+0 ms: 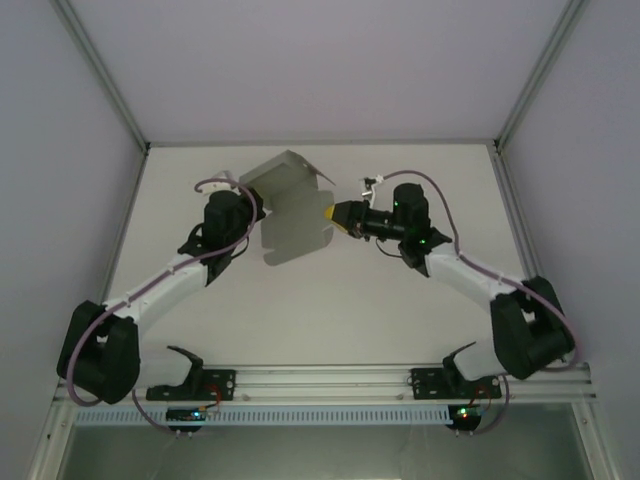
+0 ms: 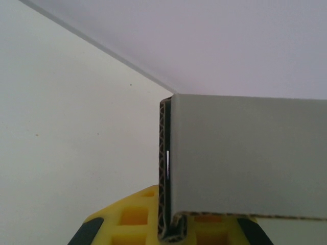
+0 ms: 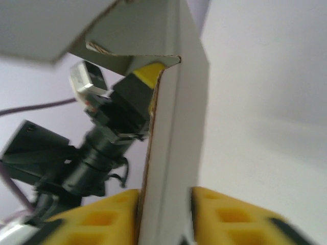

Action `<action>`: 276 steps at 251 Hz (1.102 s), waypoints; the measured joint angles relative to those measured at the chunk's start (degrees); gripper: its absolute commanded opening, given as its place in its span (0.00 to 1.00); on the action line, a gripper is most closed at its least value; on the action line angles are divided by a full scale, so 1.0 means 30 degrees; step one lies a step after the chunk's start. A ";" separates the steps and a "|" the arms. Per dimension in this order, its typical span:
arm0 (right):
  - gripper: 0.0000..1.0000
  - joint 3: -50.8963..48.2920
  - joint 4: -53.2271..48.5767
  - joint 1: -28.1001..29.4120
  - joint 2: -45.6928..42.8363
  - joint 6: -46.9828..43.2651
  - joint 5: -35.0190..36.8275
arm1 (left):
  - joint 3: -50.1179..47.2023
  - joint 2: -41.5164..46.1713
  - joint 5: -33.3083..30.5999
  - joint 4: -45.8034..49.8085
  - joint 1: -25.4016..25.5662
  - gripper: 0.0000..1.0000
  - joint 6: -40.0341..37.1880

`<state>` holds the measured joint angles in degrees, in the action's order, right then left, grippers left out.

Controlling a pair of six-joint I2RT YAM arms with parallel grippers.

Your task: Assemble paper box

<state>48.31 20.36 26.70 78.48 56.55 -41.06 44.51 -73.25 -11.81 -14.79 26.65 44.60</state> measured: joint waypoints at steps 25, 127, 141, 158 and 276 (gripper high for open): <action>0.88 0.1151 -0.5158 -0.0386 -0.1902 -0.3359 0.1676 | 0.0000 0.0386 0.0539 0.0867 0.0029 0.00 -0.1100; 0.99 0.4160 -1.4426 -0.3490 -0.3599 -1.1832 0.5195 | 0.0000 0.0816 0.3606 0.3089 0.0029 0.00 -0.4386; 0.99 0.5071 -1.4899 -0.3075 -0.2601 -1.2998 0.5486 | 0.0022 0.0699 0.3810 0.3410 0.0029 0.00 -0.4583; 0.99 0.6084 -1.5256 -0.2368 -0.1348 -1.4338 0.5872 | 0.0160 0.0408 0.4058 0.3810 0.0029 0.00 -0.4721; 0.72 0.9908 -1.7595 0.1698 0.3738 -1.9875 0.5901 | 0.1610 -0.1093 0.4065 0.5610 0.0058 0.00 -0.5180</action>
<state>78.04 -32.42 31.79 89.69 -3.07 -23.35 49.34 -76.53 0.38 2.04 26.83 29.06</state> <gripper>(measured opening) 0.738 0.055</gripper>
